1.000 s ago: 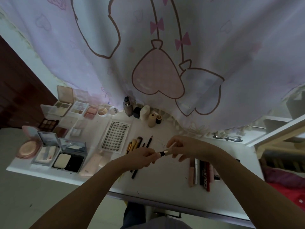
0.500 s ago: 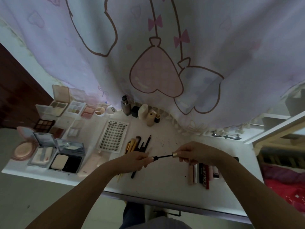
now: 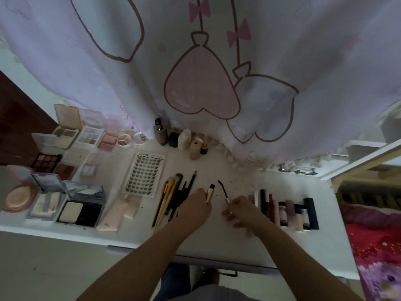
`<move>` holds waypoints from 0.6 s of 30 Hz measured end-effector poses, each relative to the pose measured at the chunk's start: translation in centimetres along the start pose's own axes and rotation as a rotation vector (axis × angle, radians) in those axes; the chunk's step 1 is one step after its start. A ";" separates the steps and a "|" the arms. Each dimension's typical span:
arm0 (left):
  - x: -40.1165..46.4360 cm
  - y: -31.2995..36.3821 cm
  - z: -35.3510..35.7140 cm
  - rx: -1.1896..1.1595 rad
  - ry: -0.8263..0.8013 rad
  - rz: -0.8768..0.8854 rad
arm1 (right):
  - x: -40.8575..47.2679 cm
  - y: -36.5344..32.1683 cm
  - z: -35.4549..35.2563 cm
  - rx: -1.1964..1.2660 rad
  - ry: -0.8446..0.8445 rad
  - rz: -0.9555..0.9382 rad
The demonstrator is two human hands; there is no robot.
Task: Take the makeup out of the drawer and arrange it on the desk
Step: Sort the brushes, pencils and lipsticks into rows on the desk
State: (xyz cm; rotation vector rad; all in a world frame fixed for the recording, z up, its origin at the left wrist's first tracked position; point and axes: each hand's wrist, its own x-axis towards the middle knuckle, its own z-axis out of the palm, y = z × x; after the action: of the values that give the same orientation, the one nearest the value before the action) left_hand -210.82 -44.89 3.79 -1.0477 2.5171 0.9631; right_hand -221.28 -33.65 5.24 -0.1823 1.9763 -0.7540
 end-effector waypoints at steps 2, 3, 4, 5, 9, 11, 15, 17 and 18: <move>0.5 0.0 0.7 0.208 0.073 0.048 | 0.5 0.5 1.2 -0.150 0.047 -0.042; 0.7 -0.1 1.0 0.287 0.092 0.073 | 0.7 0.7 1.7 -0.202 0.063 -0.059; 0.8 -0.3 1.3 0.348 0.104 0.095 | 0.9 0.8 2.2 -0.263 0.083 -0.077; 1.0 -0.7 1.6 0.393 0.118 0.113 | 1.1 0.8 2.6 -0.346 0.112 -0.102; 1.6 -2.7 1.7 0.484 0.143 0.151 | 1.5 0.4 4.6 -0.660 0.159 -0.224; 1.8 -3.7 1.5 0.496 0.164 0.190 | 1.9 -0.3 5.7 -0.719 0.146 -0.232; 1.9 -5.2 0.8 0.425 0.244 0.235 | 2.5 -1.7 6.9 -0.790 0.153 -0.261; 1.9 -5.3 0.6 0.399 0.242 0.231 | 2.6 -2.1 7.1 -0.813 0.141 -0.274; 1.8 -5.3 0.4 0.382 0.244 0.225 | 2.5 -2.3 7.0 -0.813 0.122 -0.275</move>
State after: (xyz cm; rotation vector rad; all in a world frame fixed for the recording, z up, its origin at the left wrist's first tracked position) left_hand -208.40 -48.39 0.16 -0.8187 2.9086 0.3872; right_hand -217.14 -39.57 2.34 -0.9189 2.3050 -0.0802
